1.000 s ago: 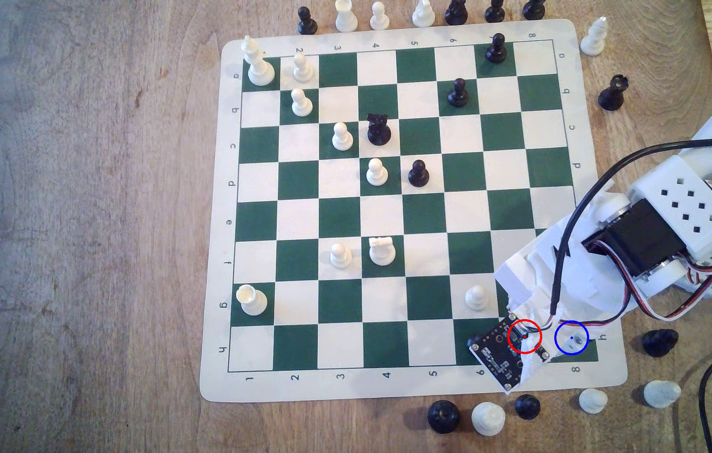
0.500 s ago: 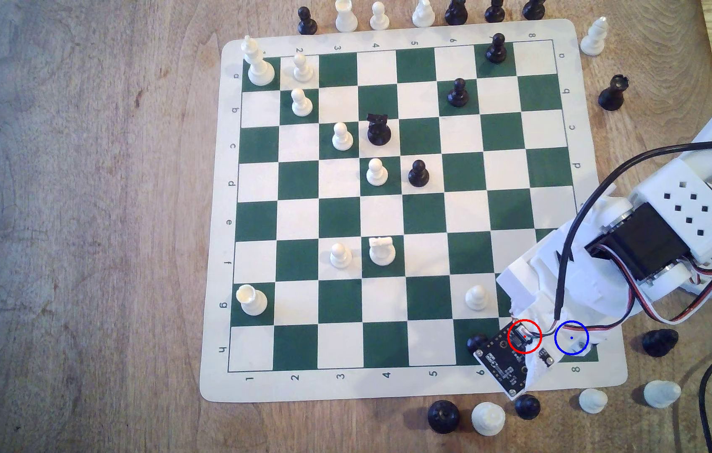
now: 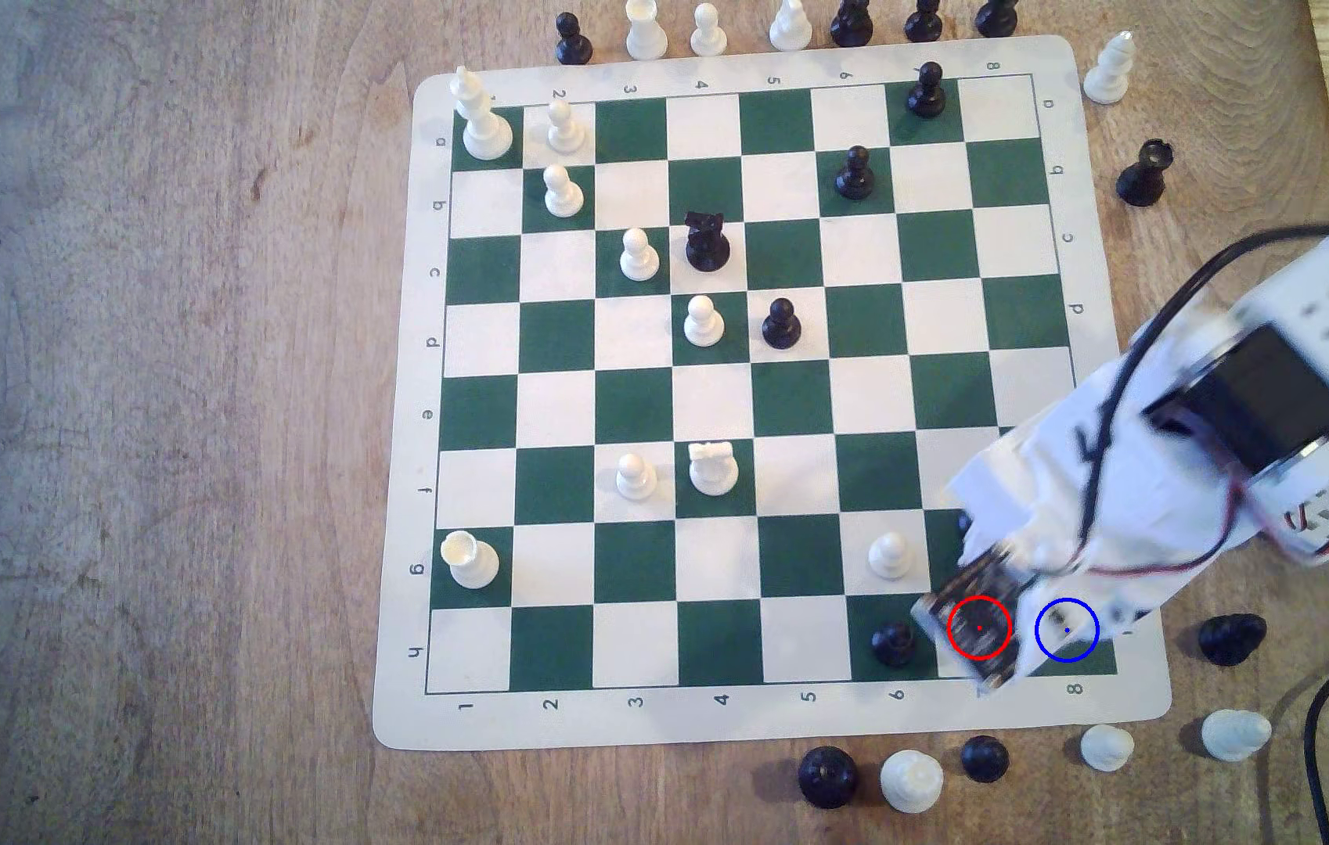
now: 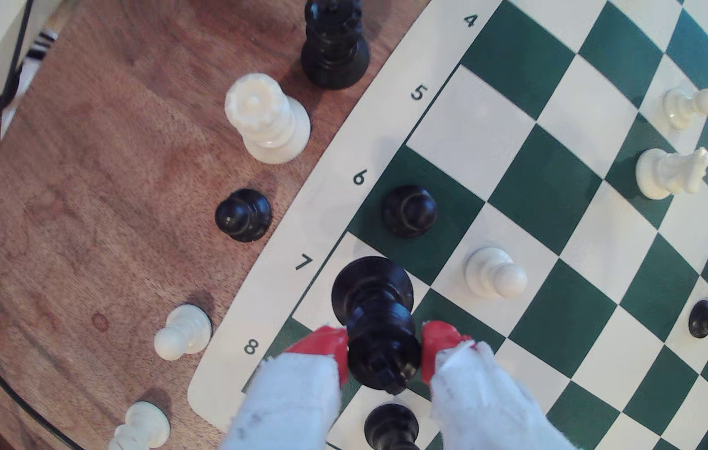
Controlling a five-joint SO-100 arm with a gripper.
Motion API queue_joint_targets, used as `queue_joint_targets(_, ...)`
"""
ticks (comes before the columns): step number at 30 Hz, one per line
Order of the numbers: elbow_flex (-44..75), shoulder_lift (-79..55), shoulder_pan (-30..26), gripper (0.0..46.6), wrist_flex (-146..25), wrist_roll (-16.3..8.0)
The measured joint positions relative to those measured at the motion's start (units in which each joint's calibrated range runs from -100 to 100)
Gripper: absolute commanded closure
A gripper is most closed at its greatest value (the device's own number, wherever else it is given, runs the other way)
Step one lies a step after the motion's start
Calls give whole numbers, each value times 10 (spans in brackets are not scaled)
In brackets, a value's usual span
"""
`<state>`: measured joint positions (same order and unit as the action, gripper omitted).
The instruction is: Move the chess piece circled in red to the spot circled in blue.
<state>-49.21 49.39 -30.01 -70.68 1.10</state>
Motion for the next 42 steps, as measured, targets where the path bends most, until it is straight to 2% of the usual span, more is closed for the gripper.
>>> queue_joint_targets(7, 0, 74, -24, 464, -42, 0)
queue_joint_targets(18, -127, 138, -79, 463, -42, 0)
queue_joint_targets(42, -168, 96, -95, 461, -4, -7)
